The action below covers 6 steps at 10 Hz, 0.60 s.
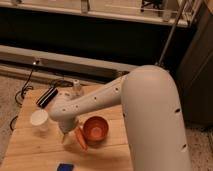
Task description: Place the pepper in the ceramic cup
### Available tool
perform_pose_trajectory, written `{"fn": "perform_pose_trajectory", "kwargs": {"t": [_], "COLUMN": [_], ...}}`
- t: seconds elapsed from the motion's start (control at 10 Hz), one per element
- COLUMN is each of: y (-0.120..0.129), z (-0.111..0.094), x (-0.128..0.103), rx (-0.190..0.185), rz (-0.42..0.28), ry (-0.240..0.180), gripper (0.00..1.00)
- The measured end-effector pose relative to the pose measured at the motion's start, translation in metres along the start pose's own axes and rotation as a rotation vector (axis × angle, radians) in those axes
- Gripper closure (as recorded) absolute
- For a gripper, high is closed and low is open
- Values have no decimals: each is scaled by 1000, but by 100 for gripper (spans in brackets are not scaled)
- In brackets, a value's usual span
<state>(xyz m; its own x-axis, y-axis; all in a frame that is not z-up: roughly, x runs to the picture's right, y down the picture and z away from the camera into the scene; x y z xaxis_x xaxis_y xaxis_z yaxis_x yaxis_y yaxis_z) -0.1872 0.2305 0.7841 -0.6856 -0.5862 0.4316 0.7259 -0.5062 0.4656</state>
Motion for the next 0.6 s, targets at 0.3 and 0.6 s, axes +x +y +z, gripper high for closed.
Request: {"fn": "perform_pose_trajectory", "kwargs": {"t": [0.3,0.6], "y": [2,2], "z": [12,19], "x": [-1,3], "rx": [15,24], "rz": [23,22], "ry": [-7,-10], "gripper": [20,39]}}
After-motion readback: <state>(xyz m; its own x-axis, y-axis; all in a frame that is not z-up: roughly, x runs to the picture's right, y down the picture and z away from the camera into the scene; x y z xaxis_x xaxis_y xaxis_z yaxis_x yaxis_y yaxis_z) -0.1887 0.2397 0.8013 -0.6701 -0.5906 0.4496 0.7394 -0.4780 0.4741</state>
